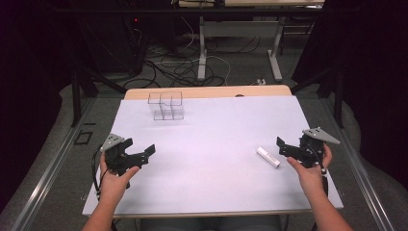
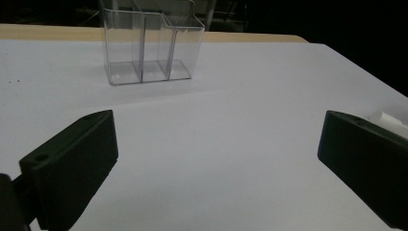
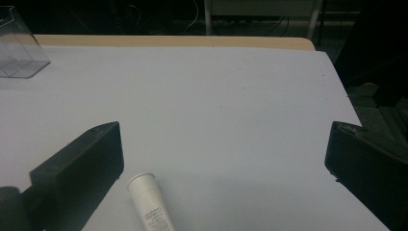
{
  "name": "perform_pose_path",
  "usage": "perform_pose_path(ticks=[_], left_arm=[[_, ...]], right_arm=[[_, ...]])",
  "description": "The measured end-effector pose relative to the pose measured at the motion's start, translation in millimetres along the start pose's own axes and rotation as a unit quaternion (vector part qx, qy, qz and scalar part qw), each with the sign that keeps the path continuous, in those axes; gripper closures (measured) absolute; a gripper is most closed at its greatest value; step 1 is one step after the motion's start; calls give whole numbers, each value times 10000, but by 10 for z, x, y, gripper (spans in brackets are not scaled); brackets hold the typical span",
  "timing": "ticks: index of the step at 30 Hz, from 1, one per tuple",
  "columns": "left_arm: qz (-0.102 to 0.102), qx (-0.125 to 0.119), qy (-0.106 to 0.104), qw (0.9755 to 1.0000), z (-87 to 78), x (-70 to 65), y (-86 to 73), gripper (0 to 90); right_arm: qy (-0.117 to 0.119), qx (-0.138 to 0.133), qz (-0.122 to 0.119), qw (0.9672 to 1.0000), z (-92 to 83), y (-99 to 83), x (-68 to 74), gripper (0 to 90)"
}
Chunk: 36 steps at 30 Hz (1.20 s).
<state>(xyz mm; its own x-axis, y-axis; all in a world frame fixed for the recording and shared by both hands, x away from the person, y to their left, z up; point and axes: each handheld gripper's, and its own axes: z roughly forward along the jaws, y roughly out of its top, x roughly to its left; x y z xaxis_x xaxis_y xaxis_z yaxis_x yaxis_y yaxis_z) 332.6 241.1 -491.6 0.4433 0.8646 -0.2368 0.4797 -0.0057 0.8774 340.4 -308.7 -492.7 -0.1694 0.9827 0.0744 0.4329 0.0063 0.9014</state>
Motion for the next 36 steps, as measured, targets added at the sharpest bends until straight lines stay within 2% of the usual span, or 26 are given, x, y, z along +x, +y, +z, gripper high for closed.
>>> perform_pose_path(ticks=[8, 10, 18, 19, 24, 29, 36], left_arm=[[-65, 16, -25, 10000, 19, -25, 25, 17], [-116, 0, -56, 9999, 20, -37, 26, 29], [-149, -33, -62, 9999, 35, -67, 21, 29], [-161, -32, -68, 9998, 40, -67, 19, 29], [-202, -47, -74, 9998, 58, -68, 38, 29], [-300, -79, -38, 9995, 95, -69, 131, 29], [-417, -178, -32, 9990, 154, -68, 377, 40]], right_arm=[[25, -39, 38, 10000, 10, -12, 6, 0], [2, 48, 81, 10000, 5, -18, 16, 0], [90, 64, 74, 9999, 31, -54, 49, 0], [92, 131, 39, 9999, 27, -57, 53, 0], [107, 69, 39, 9999, 31, -59, 59, 0], [96, 38, -14, 9999, 29, -58, 56, 0], [28, 55, -8, 10000, 6, -55, 78, 0]])
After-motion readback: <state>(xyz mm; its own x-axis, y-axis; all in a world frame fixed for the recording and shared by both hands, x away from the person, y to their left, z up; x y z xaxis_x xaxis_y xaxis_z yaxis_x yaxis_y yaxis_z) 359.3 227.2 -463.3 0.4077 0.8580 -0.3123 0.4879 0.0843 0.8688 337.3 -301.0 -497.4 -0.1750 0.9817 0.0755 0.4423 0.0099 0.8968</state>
